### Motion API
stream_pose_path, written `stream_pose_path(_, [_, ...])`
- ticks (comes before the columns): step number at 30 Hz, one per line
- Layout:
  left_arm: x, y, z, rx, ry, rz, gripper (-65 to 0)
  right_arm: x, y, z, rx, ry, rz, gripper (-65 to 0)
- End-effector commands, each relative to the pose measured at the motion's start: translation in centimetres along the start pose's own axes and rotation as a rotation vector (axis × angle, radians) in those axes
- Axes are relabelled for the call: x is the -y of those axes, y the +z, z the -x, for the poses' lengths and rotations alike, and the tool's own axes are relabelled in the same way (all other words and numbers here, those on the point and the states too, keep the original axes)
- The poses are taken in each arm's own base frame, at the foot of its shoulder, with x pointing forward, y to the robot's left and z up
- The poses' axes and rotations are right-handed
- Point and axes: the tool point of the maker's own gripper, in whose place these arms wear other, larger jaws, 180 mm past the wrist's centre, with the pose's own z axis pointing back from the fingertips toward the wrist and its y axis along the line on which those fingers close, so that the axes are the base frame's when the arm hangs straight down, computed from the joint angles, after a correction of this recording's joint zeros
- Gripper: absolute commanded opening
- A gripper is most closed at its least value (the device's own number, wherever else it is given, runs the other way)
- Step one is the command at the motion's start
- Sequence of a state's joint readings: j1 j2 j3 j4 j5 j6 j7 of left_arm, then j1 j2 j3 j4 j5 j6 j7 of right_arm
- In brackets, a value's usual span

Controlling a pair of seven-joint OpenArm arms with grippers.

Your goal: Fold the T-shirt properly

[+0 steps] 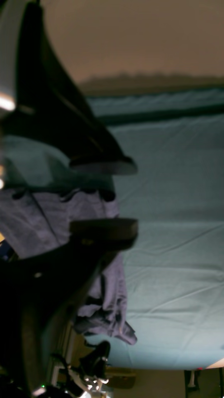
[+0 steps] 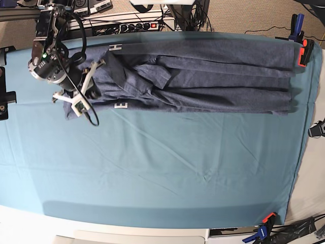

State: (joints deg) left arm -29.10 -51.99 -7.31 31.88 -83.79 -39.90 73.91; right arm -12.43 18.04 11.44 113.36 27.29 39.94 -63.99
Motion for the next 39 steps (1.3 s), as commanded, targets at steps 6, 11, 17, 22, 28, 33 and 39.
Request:
stream_pose_path(6, [0.4,1.8,-2.3,0.062,-0.028,-0.004,-39.5,1.7,-0.3,-2.2,0.07,0.014,0.047,-65.0])
stream_pose_path(11, [0.4,1.7,-2.4,0.067,-0.028,-0.004,-39.5,1.4,-2.7,-0.4,0.027,-0.075,0.004,-65.0])
stream_pose_path(17, [0.4,1.7,-2.4,0.068,-0.028,-0.004,-39.5,-0.9,-4.5,-1.2,0.03,-0.014,-0.053,-65.0])
stream_pose_path(22, [0.4,1.8,-2.4,0.068,-0.028,-0.004,-39.5,-1.1,-5.5,-2.4,0.011,0.046,-0.012,-65.0])
stream_pose_path(28, [0.4,1.7,-2.4,0.068,-0.028,-0.004,-39.5,0.1,-6.0,-2.5,-0.008,0.049,0.052,-65.0])
stream_pose_path(33, [0.4,1.7,-2.4,0.068,-0.028,-0.004,-39.5,2.1,-7.0,-1.0,-0.064,-0.007,0.122,-65.0])
stream_pose_path(39, [0.4,1.7,-2.4,0.067,-0.028,-0.003,-39.5,2.4,-7.5,-1.6,-0.019,-0.024,0.127,-65.0])
